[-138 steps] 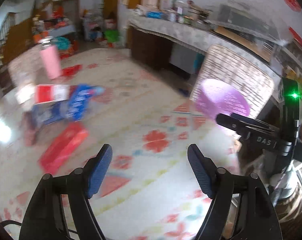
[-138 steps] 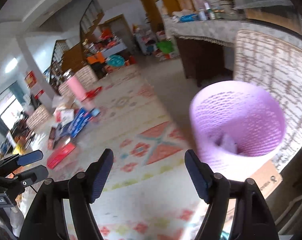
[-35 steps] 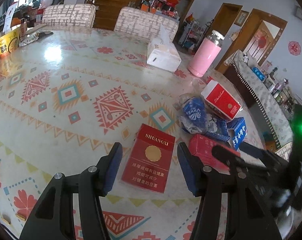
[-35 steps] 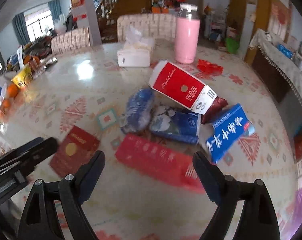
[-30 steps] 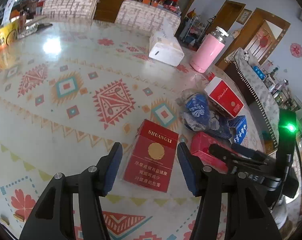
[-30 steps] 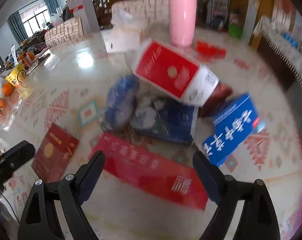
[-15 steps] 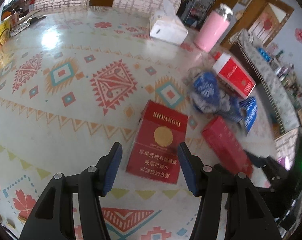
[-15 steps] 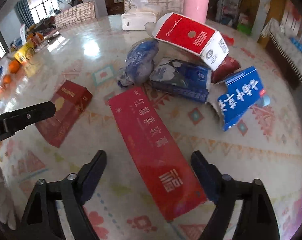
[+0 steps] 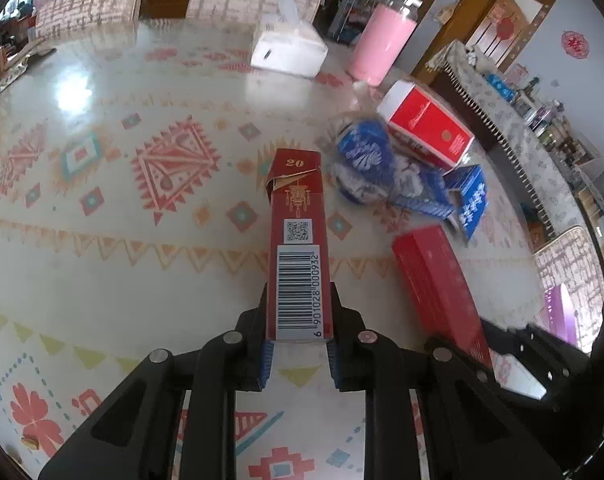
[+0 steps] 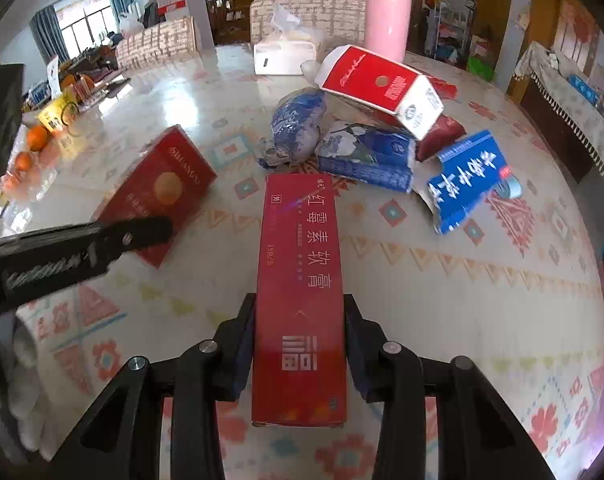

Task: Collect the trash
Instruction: 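Grasp the small red barcode cigarette pack with left tool while right tool grasps the long red box, then carry both red boxes to the pink basket and open both tools over it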

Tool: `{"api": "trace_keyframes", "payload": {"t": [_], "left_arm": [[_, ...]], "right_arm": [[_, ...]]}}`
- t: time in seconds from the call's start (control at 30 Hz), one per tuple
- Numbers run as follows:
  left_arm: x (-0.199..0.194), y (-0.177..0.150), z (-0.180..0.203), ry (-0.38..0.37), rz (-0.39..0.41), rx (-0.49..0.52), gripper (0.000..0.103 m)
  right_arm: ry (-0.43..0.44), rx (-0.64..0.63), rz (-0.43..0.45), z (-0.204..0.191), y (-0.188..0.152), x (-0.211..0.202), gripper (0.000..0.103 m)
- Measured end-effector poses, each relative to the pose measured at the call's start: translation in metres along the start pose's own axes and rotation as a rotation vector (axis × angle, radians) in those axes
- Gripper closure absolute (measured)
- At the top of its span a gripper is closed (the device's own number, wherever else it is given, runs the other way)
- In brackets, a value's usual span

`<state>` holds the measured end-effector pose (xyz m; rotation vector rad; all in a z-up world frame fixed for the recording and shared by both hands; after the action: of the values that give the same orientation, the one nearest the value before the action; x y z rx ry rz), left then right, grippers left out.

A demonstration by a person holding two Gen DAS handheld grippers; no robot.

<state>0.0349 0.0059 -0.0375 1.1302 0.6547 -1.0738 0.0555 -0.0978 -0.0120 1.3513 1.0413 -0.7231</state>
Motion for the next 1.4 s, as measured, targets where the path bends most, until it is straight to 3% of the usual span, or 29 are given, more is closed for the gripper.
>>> {"api": "trace_keyframes", "payload": {"t": [0.23, 0.47, 0.63, 0.87, 1.1, 1.4], "left_arm": [[-0.018, 0.009, 0.0, -0.046, 0.086, -0.034, 0.082], [-0.015, 0.008, -0.002, 0.028, 0.104, -0.017, 0.082], [-0.011, 0.005, 0.009, 0.072, 0.113, 0.026, 0.082], [-0.006, -0.004, 0.03, 0.161, 0.122, 0.11, 0.082], [-0.024, -0.029, 0.076, 0.266, 0.142, 0.261, 0.082], [-0.035, -0.05, 0.135, 0.309, 0.162, 0.398, 0.082]], "right_arm": [[0.033, 0.076, 0.053, 0.019, -0.033, -0.036, 0.06], [0.039, 0.187, 0.112, 0.055, -0.075, -0.073, 0.06], [-0.016, 0.245, 0.169, 0.088, -0.11, -0.108, 0.06], [-0.001, 0.336, 0.23, 0.124, -0.14, -0.138, 0.06], [0.049, 0.373, 0.252, 0.143, -0.152, -0.138, 0.059], [0.091, 0.404, 0.265, 0.169, -0.161, -0.135, 0.059]]}}
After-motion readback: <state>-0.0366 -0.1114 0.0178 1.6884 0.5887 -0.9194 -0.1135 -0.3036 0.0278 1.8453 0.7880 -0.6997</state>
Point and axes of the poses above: each gripper's, at about its wrist camera, not at the fingertips, and x roughly the way its jaws point, z to its right, y to its top, the point moved 8 cm from there along x, roughly the way its jaws point, and after that the axes turned 7 degrees about -z, right-handed, at the moved point
